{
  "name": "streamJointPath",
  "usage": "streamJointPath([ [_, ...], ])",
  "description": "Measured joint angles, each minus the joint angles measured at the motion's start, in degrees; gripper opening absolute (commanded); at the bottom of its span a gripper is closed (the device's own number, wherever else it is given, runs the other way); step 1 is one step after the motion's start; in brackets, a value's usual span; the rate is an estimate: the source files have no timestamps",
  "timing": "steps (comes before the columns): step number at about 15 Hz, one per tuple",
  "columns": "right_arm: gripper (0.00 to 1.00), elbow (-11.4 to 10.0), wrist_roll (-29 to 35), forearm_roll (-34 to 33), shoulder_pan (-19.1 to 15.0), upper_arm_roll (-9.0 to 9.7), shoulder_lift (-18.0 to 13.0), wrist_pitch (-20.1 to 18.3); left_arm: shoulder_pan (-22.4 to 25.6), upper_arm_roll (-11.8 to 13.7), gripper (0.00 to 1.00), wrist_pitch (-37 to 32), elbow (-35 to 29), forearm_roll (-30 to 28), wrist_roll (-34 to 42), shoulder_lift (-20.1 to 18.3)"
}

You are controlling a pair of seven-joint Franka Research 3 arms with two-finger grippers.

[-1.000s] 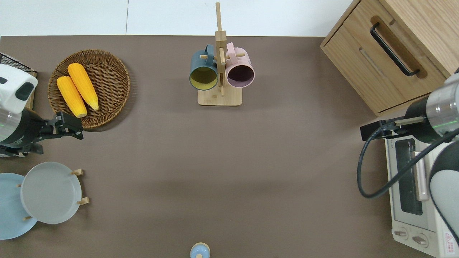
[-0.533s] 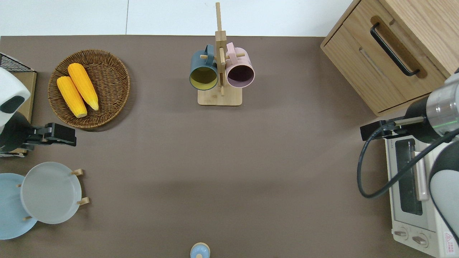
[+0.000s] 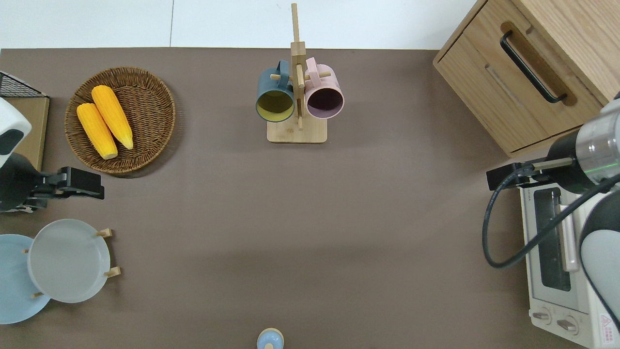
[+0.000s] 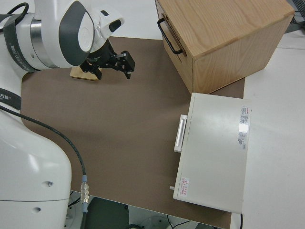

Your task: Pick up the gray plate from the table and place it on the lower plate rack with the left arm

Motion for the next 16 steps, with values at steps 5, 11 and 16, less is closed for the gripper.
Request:
streamJointPath([
  [5,0.983,0.0,0.0,0.0,0.0,0.0,0.0,0.0,0.0,0.7,1.0,0.0,0.0,0.0,-1.9,0.0],
  [11,0.983,0.0,0.0,0.0,0.0,0.0,0.0,0.0,0.0,1.0,1.0,0.0,0.2,0.1,-2.3,-0.3],
  [16,0.983,0.0,0.0,0.0,0.0,0.0,0.0,0.0,0.2,4.2,1.0,-0.1,0.3,0.2,-2.3,-1.4],
])
